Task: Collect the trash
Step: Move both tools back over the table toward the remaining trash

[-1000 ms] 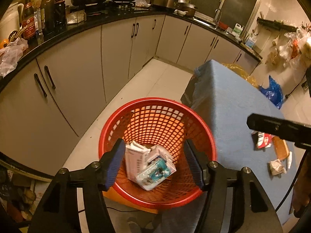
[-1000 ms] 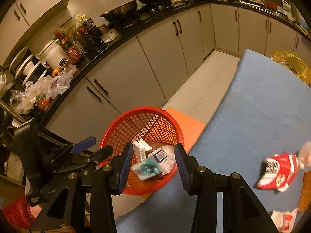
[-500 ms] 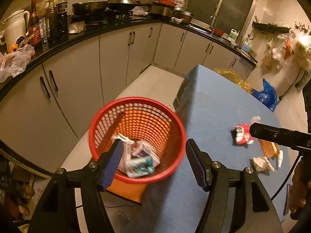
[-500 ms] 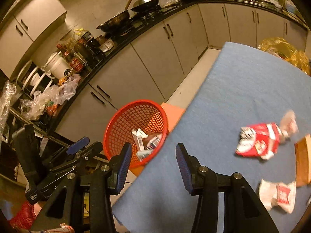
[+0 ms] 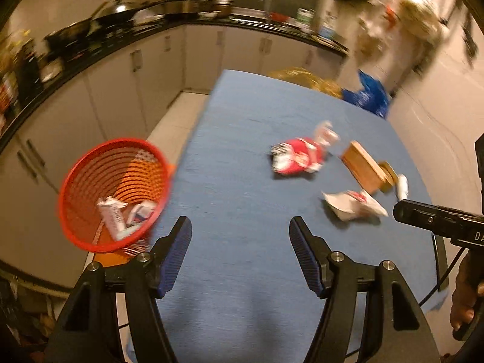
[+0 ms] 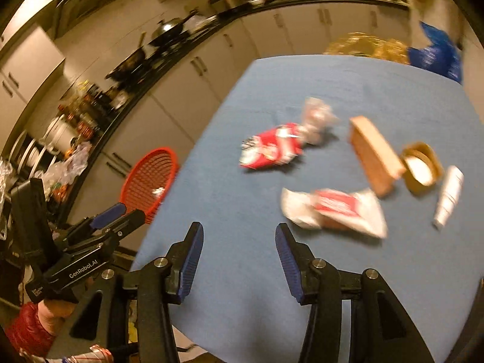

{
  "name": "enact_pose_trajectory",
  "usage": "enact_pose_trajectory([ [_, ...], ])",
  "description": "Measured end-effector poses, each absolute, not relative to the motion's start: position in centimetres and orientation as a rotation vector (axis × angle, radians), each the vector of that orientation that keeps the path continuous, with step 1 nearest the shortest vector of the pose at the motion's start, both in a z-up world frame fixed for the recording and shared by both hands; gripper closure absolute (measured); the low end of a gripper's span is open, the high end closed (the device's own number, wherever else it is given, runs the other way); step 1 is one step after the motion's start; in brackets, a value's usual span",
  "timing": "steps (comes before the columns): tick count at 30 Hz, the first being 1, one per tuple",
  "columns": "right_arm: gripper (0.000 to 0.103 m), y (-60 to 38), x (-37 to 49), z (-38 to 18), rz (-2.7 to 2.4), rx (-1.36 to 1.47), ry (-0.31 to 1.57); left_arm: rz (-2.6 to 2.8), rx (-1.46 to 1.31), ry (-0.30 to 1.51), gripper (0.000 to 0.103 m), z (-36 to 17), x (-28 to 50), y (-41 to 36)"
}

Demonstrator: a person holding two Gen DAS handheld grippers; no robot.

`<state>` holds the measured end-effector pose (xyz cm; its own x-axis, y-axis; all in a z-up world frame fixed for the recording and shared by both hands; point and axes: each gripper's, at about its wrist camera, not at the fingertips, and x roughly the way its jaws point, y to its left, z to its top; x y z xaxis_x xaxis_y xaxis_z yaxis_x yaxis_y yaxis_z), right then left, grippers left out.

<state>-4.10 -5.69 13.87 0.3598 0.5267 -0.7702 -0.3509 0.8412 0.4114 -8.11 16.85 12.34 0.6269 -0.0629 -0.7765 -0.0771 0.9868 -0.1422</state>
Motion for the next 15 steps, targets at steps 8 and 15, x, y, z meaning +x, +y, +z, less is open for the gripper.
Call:
enact_pose_trajectory([
  [8,0.049,-12.6,-6.2,13.2,0.447,0.287,1.053,-0.114,-0.039,0.916,0.037,12.6,-7.3,10.1],
  [15,0.049,-15.9,-7.0,13.7,0.399,0.332,1.024,-0.177,0.028,0.908,0.037,13.4,-6.3,6.9],
])
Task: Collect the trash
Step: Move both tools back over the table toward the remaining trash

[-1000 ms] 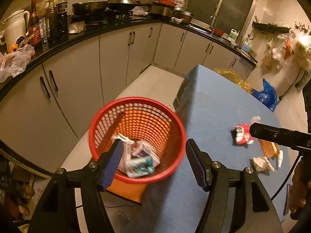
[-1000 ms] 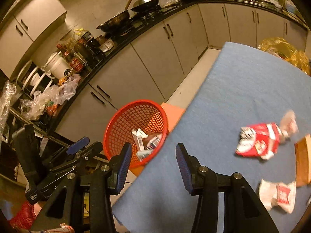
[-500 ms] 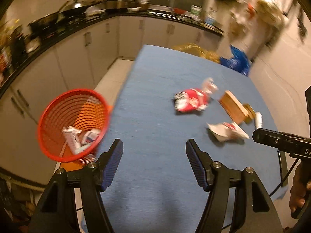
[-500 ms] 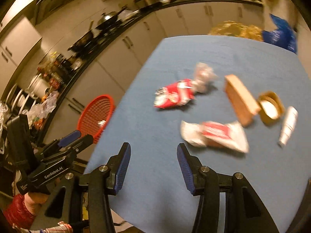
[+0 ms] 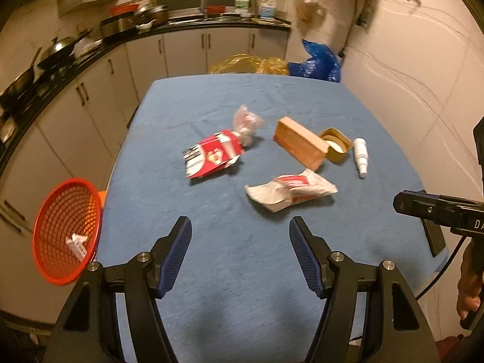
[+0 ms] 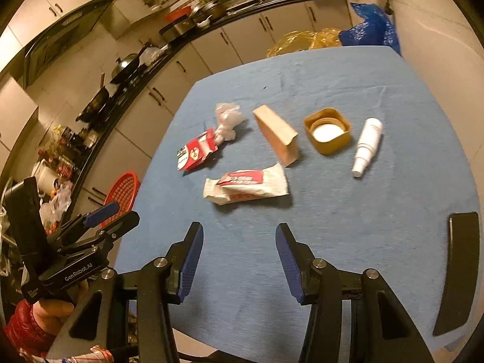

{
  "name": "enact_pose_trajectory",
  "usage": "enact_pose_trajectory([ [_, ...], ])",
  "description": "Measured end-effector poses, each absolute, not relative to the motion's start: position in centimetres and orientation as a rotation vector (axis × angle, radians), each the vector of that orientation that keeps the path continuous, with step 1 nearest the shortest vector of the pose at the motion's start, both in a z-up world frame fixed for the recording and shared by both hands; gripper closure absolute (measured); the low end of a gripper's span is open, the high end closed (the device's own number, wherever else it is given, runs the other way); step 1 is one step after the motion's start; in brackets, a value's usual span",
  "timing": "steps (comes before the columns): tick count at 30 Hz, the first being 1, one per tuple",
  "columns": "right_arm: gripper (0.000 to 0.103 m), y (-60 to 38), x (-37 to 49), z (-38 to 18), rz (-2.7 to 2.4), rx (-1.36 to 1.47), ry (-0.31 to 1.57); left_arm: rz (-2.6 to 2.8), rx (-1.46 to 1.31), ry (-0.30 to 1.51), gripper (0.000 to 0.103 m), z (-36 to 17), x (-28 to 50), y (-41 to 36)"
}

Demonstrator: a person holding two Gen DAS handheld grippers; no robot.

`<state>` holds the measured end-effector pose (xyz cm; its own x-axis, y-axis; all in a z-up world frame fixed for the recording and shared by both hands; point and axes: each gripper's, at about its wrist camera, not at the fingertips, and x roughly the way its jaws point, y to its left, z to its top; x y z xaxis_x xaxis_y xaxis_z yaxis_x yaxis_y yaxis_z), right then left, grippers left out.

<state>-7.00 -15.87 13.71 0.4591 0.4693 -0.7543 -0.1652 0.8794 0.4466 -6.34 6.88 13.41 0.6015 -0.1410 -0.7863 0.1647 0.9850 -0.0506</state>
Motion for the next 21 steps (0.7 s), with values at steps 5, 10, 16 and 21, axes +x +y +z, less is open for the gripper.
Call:
enact_pose_trajectory([
  [5,0.049,-17.1,-6.8,14.0,0.381,0.351,1.014,-0.206,0.074,0.899,0.036,13.8,-5.7,5.1],
  [10,0.049,-18.2,-6.7,14.0,0.366,0.364,1.009,-0.227,0.113,0.891,0.034,13.9,-5.0,3.4],
  [16,0.049,-19.3,-6.3,13.9,0.353,0.373,1.013,-0.249,0.125,0.902,0.033,13.5,-4.1,2.3],
  [21,0.049,-20.1,-6.0,13.5,0.336,0.38,1.023,-0.272,0.128,0.92,0.023,12.8,-3.0,2.1],
])
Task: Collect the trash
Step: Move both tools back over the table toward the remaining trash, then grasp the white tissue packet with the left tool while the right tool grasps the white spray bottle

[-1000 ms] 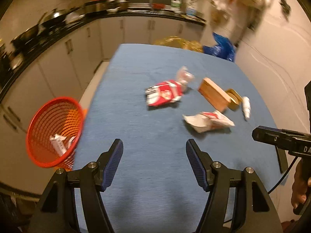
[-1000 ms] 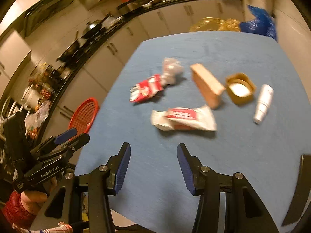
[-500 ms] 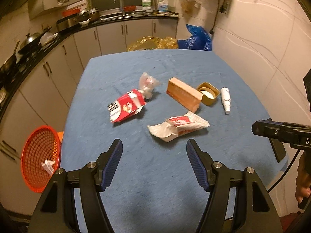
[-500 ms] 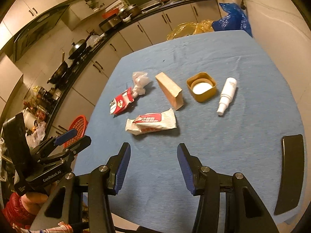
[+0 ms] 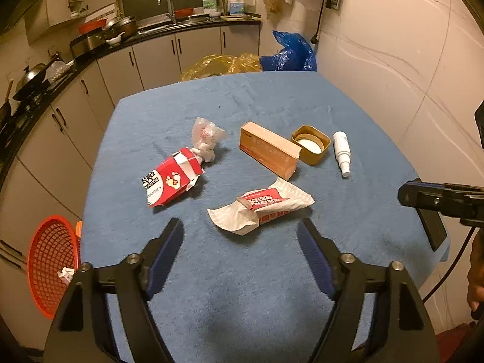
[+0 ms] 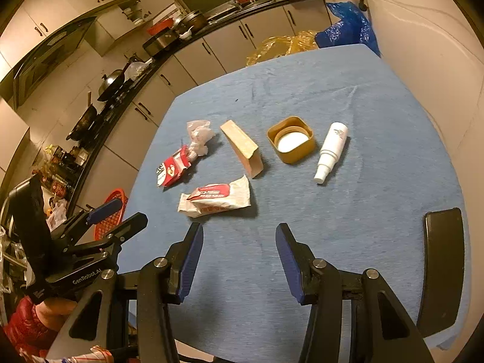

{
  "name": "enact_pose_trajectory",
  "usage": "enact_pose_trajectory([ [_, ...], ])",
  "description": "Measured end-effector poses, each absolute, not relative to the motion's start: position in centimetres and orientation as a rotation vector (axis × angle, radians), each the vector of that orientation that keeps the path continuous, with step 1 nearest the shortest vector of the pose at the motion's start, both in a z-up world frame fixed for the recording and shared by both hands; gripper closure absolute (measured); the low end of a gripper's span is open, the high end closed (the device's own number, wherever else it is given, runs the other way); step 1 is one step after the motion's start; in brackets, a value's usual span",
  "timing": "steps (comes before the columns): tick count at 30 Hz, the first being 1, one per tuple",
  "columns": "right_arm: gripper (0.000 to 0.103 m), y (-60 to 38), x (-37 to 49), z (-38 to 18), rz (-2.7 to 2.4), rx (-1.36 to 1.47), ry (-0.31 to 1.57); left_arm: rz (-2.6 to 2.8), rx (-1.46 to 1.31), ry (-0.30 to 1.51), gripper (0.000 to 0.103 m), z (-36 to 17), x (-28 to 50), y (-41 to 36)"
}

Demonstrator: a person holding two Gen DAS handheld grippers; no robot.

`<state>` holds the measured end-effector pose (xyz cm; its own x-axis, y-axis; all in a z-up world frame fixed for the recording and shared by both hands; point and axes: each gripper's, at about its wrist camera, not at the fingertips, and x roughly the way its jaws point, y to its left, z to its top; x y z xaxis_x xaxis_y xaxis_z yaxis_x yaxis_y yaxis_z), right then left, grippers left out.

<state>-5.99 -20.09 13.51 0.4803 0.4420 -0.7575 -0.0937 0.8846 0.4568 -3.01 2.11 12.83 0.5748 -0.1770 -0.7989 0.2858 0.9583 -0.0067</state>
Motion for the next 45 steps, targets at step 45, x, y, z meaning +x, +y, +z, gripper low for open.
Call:
enact_pose_trajectory([
  [45,0.058,-26.8,8.3,5.9,0.119,0.459,1.192,-0.346,0.177,1.093,0.055,1.9,0.6,-2.1],
])
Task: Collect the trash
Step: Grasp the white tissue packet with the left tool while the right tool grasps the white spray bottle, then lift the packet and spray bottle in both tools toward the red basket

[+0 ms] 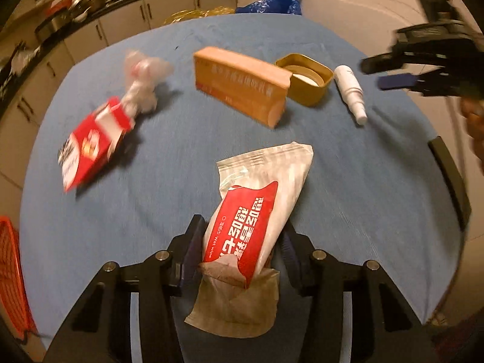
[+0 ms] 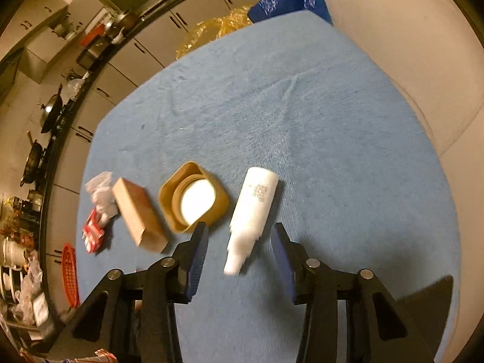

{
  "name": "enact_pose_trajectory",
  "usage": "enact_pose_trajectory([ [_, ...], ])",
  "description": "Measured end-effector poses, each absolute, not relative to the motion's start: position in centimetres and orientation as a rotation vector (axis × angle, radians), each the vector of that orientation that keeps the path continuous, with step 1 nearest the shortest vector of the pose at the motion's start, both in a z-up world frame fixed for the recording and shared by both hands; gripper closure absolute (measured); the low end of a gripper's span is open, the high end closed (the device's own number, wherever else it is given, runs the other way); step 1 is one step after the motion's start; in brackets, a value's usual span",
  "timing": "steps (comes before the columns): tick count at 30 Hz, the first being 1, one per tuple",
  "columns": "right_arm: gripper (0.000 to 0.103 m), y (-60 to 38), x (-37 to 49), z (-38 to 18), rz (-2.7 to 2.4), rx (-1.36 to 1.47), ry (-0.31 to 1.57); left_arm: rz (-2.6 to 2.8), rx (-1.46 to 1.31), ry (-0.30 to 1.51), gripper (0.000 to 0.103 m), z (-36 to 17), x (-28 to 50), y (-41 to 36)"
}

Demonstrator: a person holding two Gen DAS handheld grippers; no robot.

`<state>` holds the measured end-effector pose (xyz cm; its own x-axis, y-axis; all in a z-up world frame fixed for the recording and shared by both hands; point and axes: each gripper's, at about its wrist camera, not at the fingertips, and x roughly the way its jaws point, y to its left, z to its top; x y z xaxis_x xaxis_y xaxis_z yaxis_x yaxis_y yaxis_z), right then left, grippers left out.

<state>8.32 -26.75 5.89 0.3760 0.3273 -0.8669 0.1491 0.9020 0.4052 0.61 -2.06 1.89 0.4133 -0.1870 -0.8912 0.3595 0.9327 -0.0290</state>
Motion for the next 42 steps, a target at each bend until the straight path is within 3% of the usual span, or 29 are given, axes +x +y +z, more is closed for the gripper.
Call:
enact_pose_trajectory([
  [2,0.062,-26.2,9.1,5.1,0.122,0.438,1.207,-0.333,0.175,1.095,0.055,1.9,-0.4,-1.5],
  [4,0.073,-25.8,9.5,4.2,0.104,0.424,1.235,-0.318,0.162,1.098,0.055,1.9,-1.3,-0.9],
  [8,0.075,-25.4,9.4,4.3,0.113,0.399,1.214,-0.277,0.111,1.1,0.055,2.1,-2.3,0.7],
  [9,0.081,-25.3,9.3,4.5,0.124,0.392,1.202,-0.27,0.106,1.092,0.055,2.2,-2.6,0.8],
  [10,0.097,-24.9,8.8,5.0,0.135,0.36,1.183,-0.264,0.104,1.087,0.055,2.4,-2.9,0.8],
  [11,0.101,-24.5,8.3,5.4,0.14,0.332,1.179,-0.257,0.102,1.081,0.055,2.5,-3.0,0.7],
  [18,0.098,-23.5,4.3,6.2,0.17,0.321,1.168,-0.241,0.088,1.044,0.055,4.0,-3.6,1.4],
  [20,0.081,-24.8,4.3,6.5,0.177,0.413,1.155,-0.244,0.088,1.043,0.055,4.2,-3.6,1.5],
  [21,0.063,-25.2,4.4,6.7,0.167,0.431,1.144,-0.244,0.089,1.041,0.055,4.3,-3.5,1.5],
  [22,0.058,-25.6,4.6,7.0,0.15,0.429,1.131,-0.246,0.089,1.038,0.055,4.4,-3.8,1.7],
  [26,0.058,-25.3,6.6,7.0,0.153,0.384,1.138,-0.245,0.098,1.02,0.055,5.1,-4.4,1.9],
  [33,0.075,-23.9,9.6,4.8,0.108,0.301,1.213,-0.19,0.071,0.981,0.055,7.1,-5.6,3.7],
  [42,0.074,-23.7,10.2,4.7,0.132,0.285,1.205,-0.121,0.03,0.96,0.055,8.4,-6.7,5.3],
])
